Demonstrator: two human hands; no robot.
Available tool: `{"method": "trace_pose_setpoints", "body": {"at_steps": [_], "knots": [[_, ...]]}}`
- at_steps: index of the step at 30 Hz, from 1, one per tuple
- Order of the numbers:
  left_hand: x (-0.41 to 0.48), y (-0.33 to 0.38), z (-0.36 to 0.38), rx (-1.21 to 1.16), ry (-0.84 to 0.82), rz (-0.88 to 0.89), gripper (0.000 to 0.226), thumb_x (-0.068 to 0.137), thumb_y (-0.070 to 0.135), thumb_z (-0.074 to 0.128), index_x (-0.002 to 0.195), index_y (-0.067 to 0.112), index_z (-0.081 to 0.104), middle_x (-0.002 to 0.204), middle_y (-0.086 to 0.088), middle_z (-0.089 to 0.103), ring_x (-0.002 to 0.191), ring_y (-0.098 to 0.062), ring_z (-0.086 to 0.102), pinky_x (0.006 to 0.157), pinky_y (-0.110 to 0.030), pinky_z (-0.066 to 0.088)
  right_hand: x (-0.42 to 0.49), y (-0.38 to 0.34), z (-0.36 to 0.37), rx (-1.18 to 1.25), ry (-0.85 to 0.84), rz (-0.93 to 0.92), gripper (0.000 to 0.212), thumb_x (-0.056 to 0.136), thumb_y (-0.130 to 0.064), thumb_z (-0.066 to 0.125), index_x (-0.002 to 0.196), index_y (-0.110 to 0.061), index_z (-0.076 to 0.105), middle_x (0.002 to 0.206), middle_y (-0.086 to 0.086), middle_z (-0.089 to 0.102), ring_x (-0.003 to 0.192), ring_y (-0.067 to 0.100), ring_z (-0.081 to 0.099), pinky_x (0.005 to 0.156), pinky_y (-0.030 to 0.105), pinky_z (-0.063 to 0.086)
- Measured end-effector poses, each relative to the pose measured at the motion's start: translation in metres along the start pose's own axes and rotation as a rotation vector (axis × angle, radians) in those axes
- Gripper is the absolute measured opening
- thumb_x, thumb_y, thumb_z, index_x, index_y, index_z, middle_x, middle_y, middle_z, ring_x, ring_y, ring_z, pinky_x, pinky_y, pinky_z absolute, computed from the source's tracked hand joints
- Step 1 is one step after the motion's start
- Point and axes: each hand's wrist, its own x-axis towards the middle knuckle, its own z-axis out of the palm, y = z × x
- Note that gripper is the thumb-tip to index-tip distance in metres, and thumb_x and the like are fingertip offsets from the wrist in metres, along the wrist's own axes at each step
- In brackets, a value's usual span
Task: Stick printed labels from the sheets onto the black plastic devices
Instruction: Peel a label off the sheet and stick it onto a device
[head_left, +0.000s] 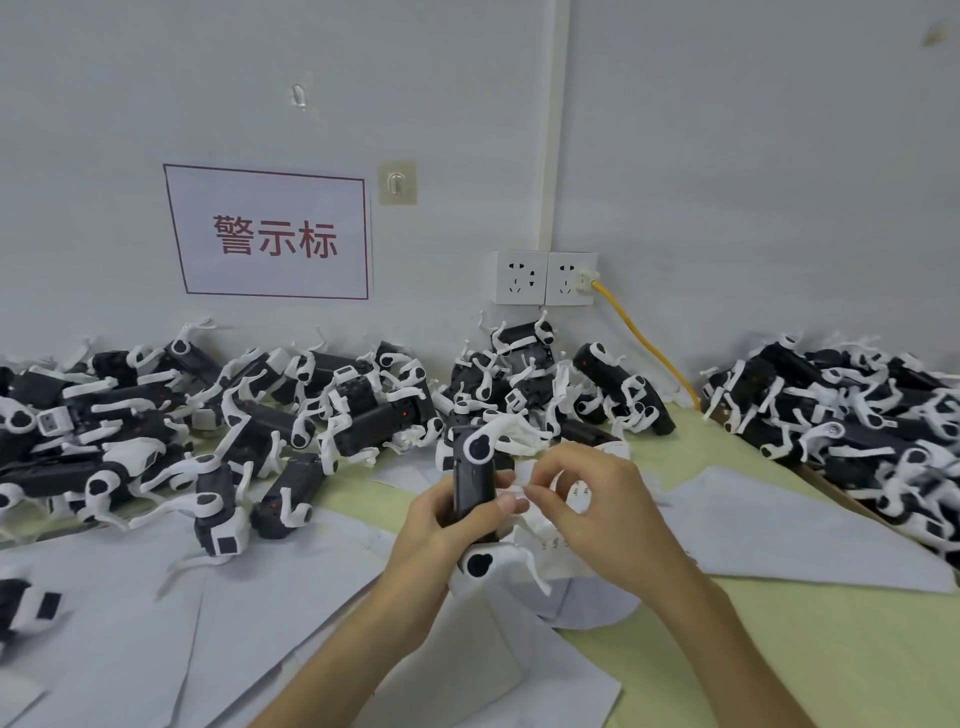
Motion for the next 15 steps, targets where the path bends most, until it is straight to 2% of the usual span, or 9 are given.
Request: {"method": "trace_pose_setpoints", "body": {"at_steps": [4,6,11,13,15], "knots": [[0.003,-0.002,-0.006,0.023,0.049,-0.037,0.036,0.075,0.033,0.083,0.105,0.016,0.075,0.106,-0.012,0.077,0.106,-0.024,0.072,0.093,-0.033,0.054,0.001,-0.002,-0.004,0.1,0.088,0.031,0.026,0.086,-0.01,0.078,0.077,-0.032,0.066,0.081,-0.016,0.068,0.071,0.011,0.064,0.063,0.011,0.044],[0.003,-0.006,-0.006,0.043,0.082,-0.058,0.045,0.073,0.036,0.088,0.108,0.016,0.068,0.103,-0.011,0.077,0.105,-0.023,0.072,0.093,-0.034,0.055,0.001,-0.004,-0.005,0.12,0.106,0.038,0.027,0.084,-0.007,0.079,0.077,-0.031,0.067,0.079,-0.016,0.067,0.069,0.01,0.063,0.062,0.008,0.042],[0.006,-0.015,-0.005,0.084,0.127,-0.085,0.06,0.068,0.046,0.091,0.111,0.014,0.064,0.11,-0.019,0.071,0.102,-0.022,0.072,0.095,-0.038,0.056,0.002,-0.014,-0.008,0.222,0.075,0.055,0.028,0.085,-0.008,0.079,0.077,-0.034,0.07,0.079,-0.012,0.07,0.073,0.011,0.064,0.069,0.011,0.045],[0.007,-0.018,-0.006,0.057,0.11,-0.102,0.062,0.068,0.046,0.084,0.115,0.012,0.063,0.108,-0.017,0.072,0.097,-0.018,0.07,0.092,-0.04,0.054,0.003,-0.02,-0.011,0.431,0.03,0.104,0.021,0.086,-0.011,0.079,0.078,-0.029,0.073,0.078,-0.007,0.071,0.072,0.01,0.064,0.072,0.016,0.049],[0.008,-0.02,-0.007,0.006,0.092,-0.114,0.055,0.072,0.041,0.079,0.117,0.012,0.063,0.105,-0.009,0.075,0.096,-0.015,0.07,0.088,-0.034,0.052,0.005,-0.026,-0.011,0.608,-0.036,0.188,0.01,0.083,-0.02,0.079,0.078,-0.027,0.075,0.077,-0.005,0.071,0.072,0.011,0.065,0.072,0.02,0.051]]}}
